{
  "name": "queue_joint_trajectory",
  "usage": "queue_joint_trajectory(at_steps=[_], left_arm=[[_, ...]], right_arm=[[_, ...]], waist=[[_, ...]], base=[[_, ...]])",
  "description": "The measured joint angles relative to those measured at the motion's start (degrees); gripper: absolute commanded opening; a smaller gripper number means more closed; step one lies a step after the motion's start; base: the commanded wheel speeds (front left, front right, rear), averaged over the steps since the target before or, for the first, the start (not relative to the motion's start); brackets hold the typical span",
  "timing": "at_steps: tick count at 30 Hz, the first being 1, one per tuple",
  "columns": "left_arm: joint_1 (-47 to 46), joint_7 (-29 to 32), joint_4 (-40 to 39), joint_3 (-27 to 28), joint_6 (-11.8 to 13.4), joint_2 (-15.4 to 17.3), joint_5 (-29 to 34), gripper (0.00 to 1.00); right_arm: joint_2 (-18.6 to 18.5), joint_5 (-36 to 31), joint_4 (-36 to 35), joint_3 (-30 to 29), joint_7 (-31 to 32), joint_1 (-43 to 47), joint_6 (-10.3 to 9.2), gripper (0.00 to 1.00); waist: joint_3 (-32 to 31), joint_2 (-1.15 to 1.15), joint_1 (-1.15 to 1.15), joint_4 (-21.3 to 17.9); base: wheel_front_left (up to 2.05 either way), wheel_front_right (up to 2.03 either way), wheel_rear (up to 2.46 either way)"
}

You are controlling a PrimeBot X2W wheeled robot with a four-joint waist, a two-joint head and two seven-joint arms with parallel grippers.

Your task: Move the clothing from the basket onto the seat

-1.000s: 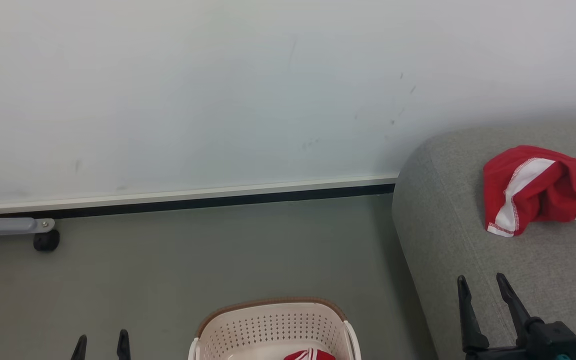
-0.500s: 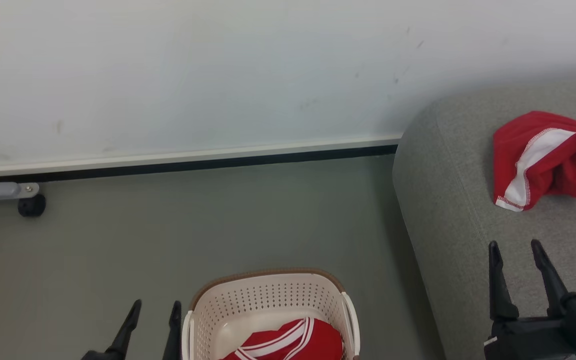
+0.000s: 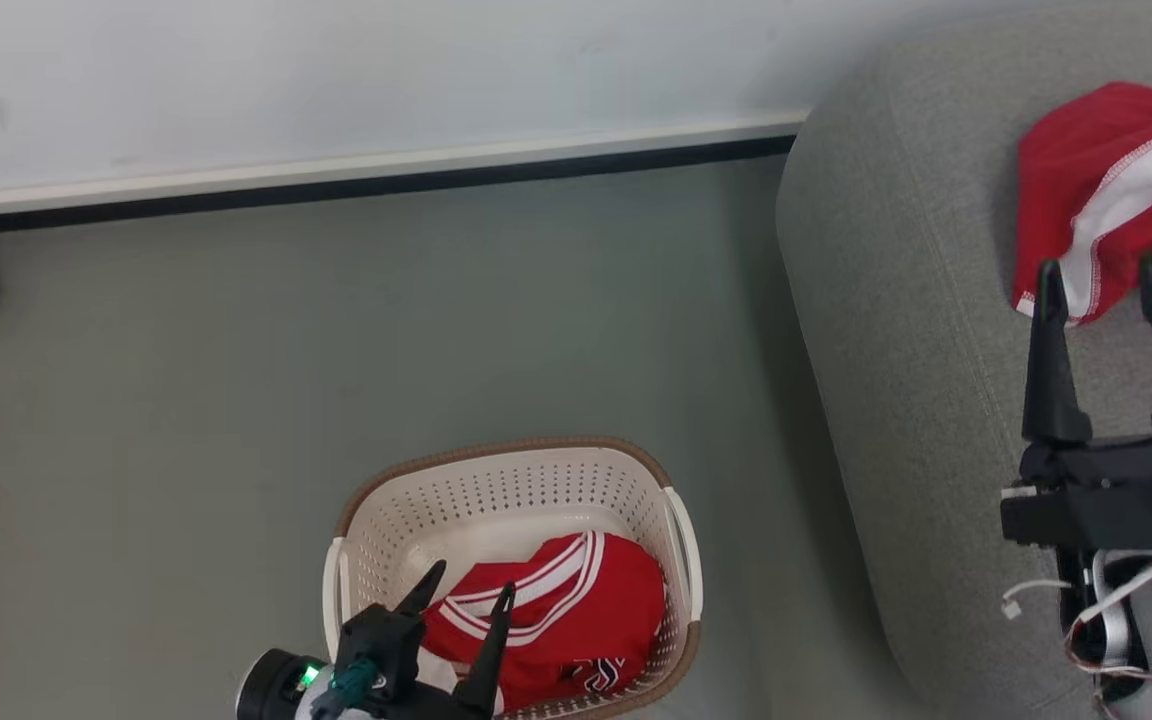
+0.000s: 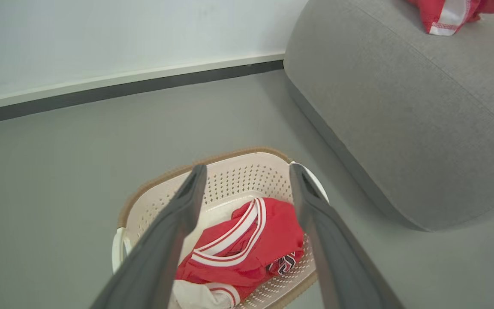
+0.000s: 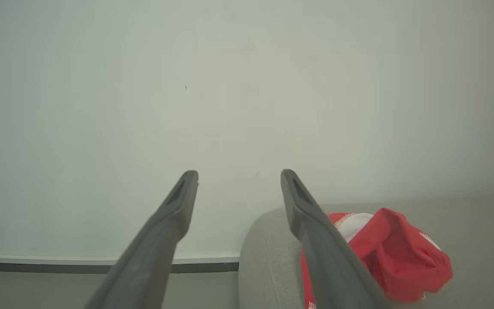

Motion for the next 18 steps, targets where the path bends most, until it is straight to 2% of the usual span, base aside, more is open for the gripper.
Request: queue_joint_trajectory(at_steps=[4, 8, 18], left_arm=[[-4.1, 2.2, 7.3, -1.8, -0.5, -1.4, 0.9, 1.0], [-7.1, 3.0, 11.0, -3.7, -1.5, -1.7, 1.9, 1.0], [-13.2, 4.0, 16.4, -6.6, -3.1, -1.9, 4.9, 1.0]], right_arm=[[0.0, 0.0, -1.8, -0.1, 1.5, -7.0, 0.01, 1.0], [-0.1, 0.0, -2.5, -0.5, 2.5, -11.1, 0.01, 1.0], [-0.6, 0.0, -4.6, -1.1, 3.5, -15.7, 0.01, 1.0]], waist=[[5.1, 0.0, 0.0, -1.7], [8.9, 0.0, 0.0, -3.0], [16.5, 0.0, 0.0, -4.7]], base=[[0.0, 0.0, 0.0], [0.0, 0.0, 0.0], [0.0, 0.0, 0.0]])
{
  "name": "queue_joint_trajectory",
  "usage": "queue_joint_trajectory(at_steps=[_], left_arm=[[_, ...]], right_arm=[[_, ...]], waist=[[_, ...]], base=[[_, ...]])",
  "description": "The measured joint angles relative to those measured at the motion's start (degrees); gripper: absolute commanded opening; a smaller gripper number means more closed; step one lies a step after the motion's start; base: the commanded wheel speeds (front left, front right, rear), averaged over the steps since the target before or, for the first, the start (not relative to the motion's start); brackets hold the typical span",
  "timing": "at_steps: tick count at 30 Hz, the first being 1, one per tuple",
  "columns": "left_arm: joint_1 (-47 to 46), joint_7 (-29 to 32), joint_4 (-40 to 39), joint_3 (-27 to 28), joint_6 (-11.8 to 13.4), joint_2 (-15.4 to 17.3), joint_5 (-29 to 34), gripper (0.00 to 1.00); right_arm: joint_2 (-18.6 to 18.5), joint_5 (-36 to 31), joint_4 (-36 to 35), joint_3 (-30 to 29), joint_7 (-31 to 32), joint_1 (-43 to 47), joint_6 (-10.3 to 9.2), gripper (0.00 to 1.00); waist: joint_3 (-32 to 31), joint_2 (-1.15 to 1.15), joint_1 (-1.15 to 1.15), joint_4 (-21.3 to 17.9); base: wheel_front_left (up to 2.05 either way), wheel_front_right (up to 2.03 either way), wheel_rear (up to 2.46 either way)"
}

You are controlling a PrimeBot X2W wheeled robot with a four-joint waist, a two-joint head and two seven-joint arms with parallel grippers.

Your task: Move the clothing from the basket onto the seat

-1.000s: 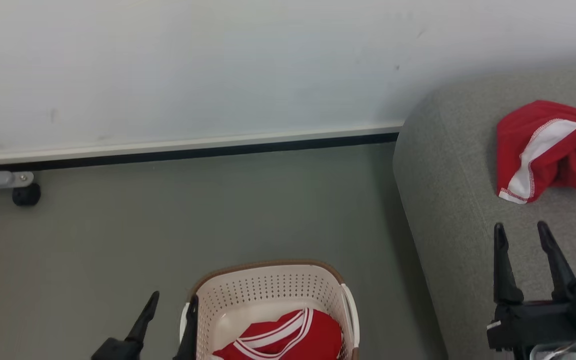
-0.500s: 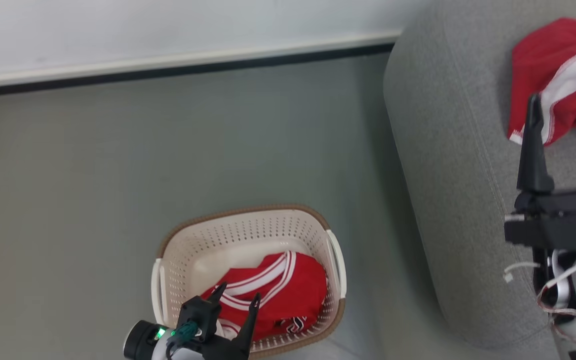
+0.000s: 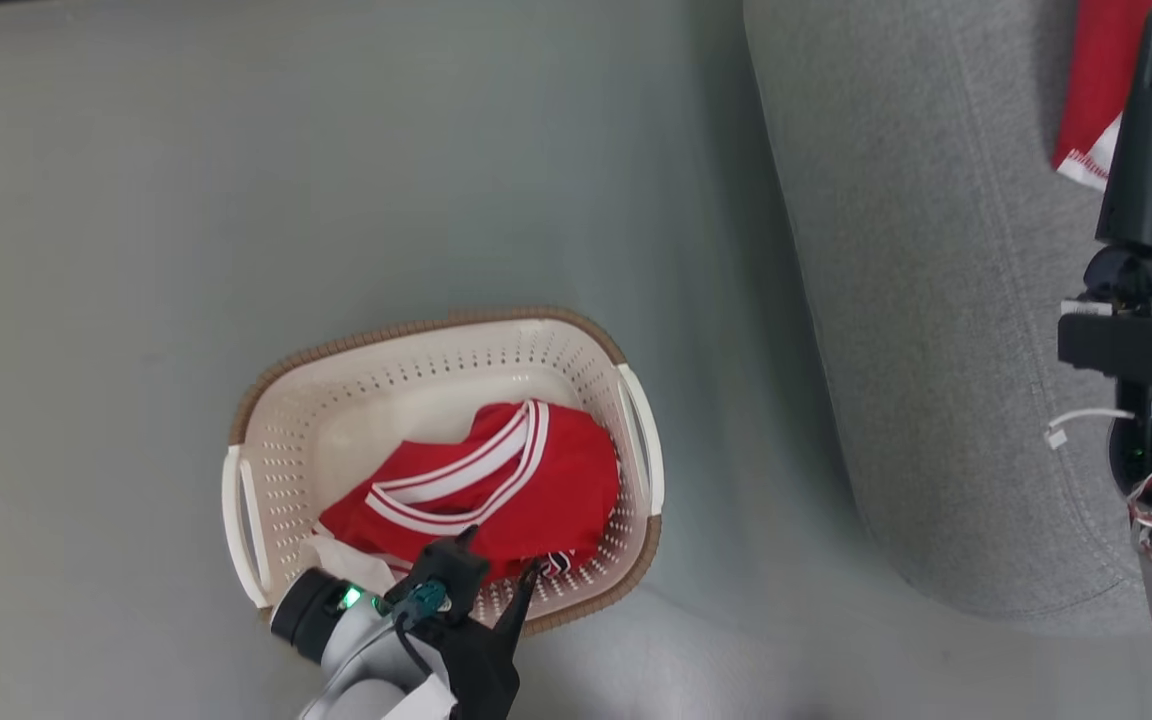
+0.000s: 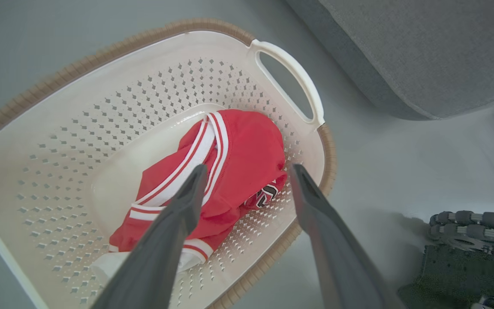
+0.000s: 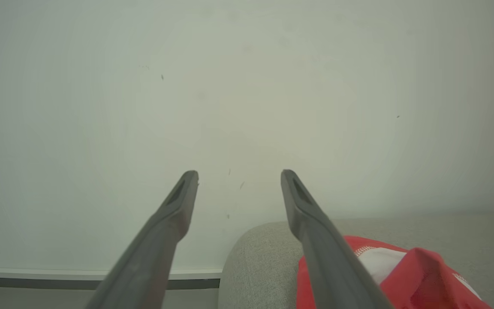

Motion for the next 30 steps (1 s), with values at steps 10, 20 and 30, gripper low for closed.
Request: queue_joint_trajectory(at_steps=[10, 20, 30], left_arm=[[-7.3, 0.4, 3.7, -2.1, -0.9, -0.6, 2.5, 1.0], [-15.4, 2.1, 7.2, -4.5, -2.0, -0.5, 5.7, 1.0], [-21.8, 4.0, 13.5, -7.6, -3.0, 0.1, 7.4, 1.0]], right_arm=[[-0.2, 0.0, -3.2, -0.3, 0.5, -4.8, 0.0, 1.0], [-0.2, -0.3, -6.3, -0.4, 0.7, -10.3, 0.0, 1.0], [0.3, -0.6, -5.2, -0.3, -0.7, -13.8, 0.0, 1.0]], waist=[[7.7, 0.0, 0.0, -0.6], [15.3, 0.0, -0.01, -0.8], [23.2, 0.0, -0.01, -1.3]], base=[[0.0, 0.0, 0.0], [0.0, 0.0, 0.0], [0.0, 0.0, 0.0]])
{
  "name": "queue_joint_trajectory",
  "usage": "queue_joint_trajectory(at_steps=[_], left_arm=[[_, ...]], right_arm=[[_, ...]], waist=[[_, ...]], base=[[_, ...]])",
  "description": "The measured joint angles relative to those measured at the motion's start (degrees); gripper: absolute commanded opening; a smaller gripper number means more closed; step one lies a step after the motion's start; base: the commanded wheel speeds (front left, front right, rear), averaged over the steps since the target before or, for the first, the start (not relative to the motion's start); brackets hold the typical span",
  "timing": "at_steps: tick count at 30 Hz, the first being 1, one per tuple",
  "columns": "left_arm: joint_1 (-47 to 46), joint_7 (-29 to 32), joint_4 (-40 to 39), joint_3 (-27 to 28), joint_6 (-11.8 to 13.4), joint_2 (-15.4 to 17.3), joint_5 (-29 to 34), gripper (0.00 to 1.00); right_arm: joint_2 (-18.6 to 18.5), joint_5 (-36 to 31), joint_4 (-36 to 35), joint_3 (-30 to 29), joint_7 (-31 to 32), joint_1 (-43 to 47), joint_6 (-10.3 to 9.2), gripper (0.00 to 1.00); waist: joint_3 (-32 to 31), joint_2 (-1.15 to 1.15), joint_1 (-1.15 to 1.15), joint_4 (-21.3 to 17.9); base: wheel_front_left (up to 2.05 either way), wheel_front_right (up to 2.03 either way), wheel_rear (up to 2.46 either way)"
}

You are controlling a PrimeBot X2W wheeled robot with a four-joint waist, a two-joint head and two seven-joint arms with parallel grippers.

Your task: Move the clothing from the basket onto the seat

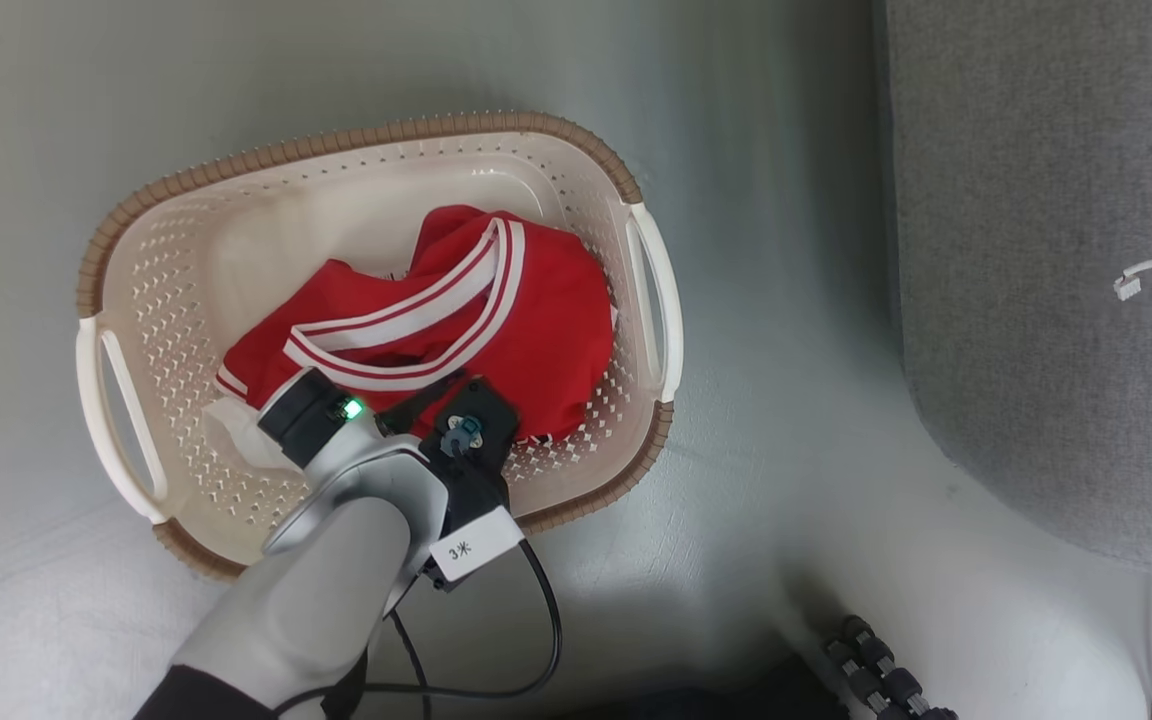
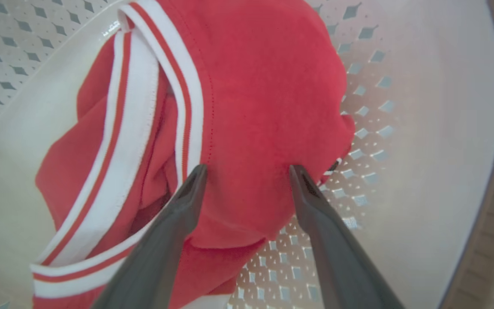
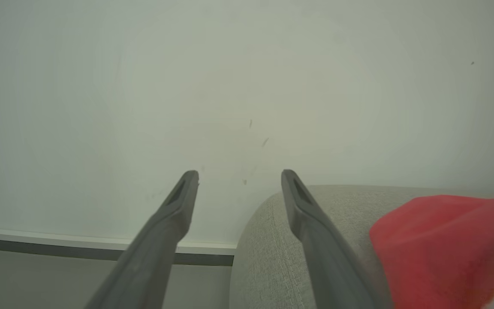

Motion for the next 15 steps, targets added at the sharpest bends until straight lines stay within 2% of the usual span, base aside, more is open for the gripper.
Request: queue_joint_trajectory(at_steps=[12, 13, 14, 15], left_arm=[[-4.0, 1.5, 5.0, -1.1, 0.0, 0.0, 1.6, 1.0], [-4.1, 1.8, 5.4, -1.2, 0.0, -0.1, 1.6, 0.77], [-4.2, 2.0, 5.9, -1.2, -0.1, -0.1, 1.6, 0.49], [-4.2, 2.1, 6.3, -1.2, -0.4, -0.2, 1.6, 0.36]], right_arm=[[0.4, -0.6, 0.4, 1.0, -0.9, -1.2, 0.0, 1.0], [0.4, -0.7, 0.5, 1.1, -0.9, -1.2, 0.01, 1.0], [0.5, -0.9, 0.7, 1.1, -1.0, -1.2, 0.01, 1.0], [0.5, -1.0, 0.7, 1.2, -1.0, -1.2, 0.01, 1.0]], waist=[[2.1, -0.01, 0.0, -0.6], [2.2, -0.01, 0.0, -0.6], [2.3, -0.01, 0.0, -0.7], [2.3, -0.01, 0.0, -0.7]], base=[[0.0, 0.0, 0.0], [0.0, 0.0, 0.0], [0.0, 0.0, 0.0], [0.0, 0.0, 0.0]])
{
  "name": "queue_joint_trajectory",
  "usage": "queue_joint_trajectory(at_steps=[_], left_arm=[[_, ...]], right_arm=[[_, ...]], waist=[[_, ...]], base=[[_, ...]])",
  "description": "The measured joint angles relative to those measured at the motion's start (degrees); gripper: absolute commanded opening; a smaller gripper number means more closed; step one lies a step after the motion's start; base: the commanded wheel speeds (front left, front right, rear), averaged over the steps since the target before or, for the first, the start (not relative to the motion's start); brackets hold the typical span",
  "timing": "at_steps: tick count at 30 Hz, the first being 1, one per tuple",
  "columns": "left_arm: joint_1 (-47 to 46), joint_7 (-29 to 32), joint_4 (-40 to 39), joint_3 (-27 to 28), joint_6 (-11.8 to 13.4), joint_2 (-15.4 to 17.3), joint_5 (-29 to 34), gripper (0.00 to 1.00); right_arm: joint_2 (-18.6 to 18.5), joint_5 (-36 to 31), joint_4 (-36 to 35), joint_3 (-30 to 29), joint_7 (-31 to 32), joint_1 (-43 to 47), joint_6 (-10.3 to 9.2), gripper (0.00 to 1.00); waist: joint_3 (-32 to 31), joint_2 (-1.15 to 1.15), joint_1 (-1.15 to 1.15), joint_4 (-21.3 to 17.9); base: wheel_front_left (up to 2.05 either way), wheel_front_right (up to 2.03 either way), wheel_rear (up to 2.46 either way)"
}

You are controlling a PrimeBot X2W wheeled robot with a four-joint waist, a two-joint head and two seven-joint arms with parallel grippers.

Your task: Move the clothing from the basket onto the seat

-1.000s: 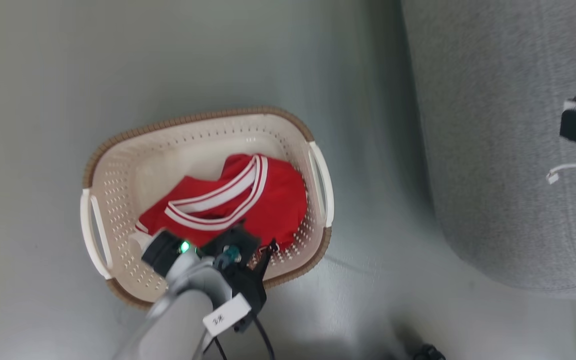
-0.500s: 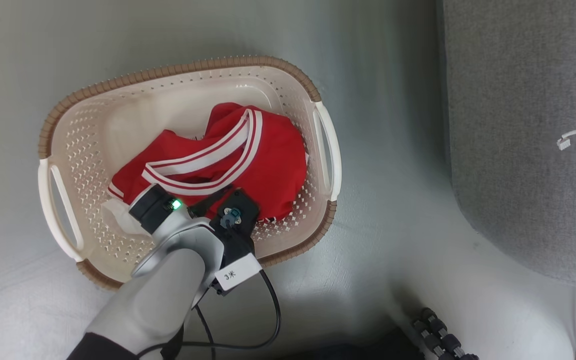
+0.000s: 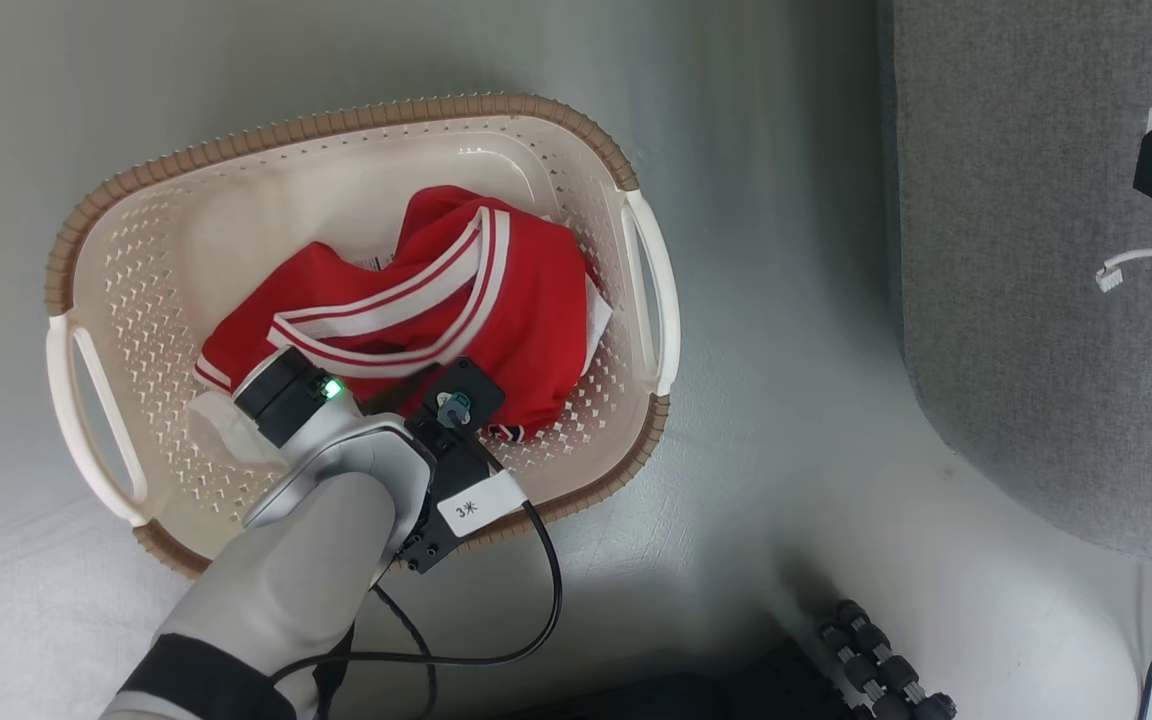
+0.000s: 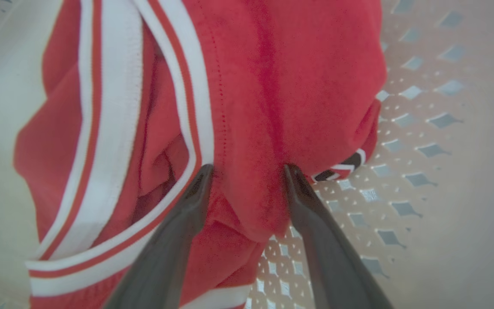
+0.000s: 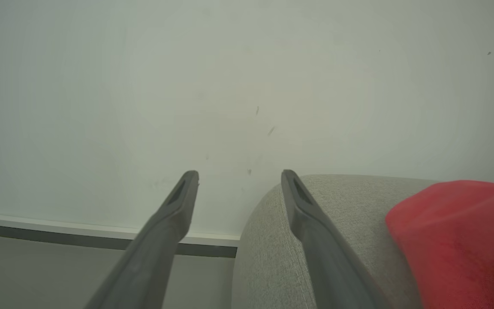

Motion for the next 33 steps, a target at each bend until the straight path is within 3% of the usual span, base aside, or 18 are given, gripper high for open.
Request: queue_joint_trajectory(at_steps=[1, 2, 3, 12, 26, 33], left_arm=[[-0.1, 0.0, 0.4, 0.0, 0.0, -0.1, 0.0, 0.29], [-0.2, 0.0, 0.8, -0.1, 0.0, -0.2, 0.0, 0.06], [-0.4, 0.0, 1.1, -0.1, 0.0, -0.3, 0.0, 0.0], [-0.6, -3.8, 2.1, 0.7, 0.0, -1.2, -1.5, 0.0], [1.9, -15.9, 0.7, 4.5, 0.2, -2.0, -7.9, 0.0], [4.3, -17.4, -0.8, 6.1, 0.1, -2.1, -11.0, 0.0]], right_arm=[[0.0, -0.1, 0.1, 0.1, -0.1, -0.1, 0.0, 1.0], [0.0, -0.4, 0.2, 0.1, -0.1, -0.2, 0.0, 1.0], [0.0, -0.4, 0.3, 0.1, -0.4, -0.2, 0.0, 1.0], [-0.1, -0.5, 3.2, -0.4, -1.5, -0.2, 0.01, 1.0], [0.1, -0.5, 10.5, -0.4, -2.9, 4.2, 0.49, 1.0], [0.5, -0.5, 13.2, -0.2, -3.1, 6.7, 0.77, 1.0]], waist=[[0.0, 0.0, 0.0, 0.0], [0.1, 0.0, 0.0, 0.0], [0.1, 0.0, 0.0, 0.0], [-1.3, 0.0, 0.0, 0.8], [-9.4, 0.0, 0.0, 3.3], [-14.4, 0.0, 0.0, 4.6]], base=[[0.0, 0.0, 0.0], [0.0, 0.0, 0.0], [0.0, 0.0, 0.0], [0.0, 0.0, 0.0], [0.0, 0.0, 0.0], [0.0, 0.0, 0.0]])
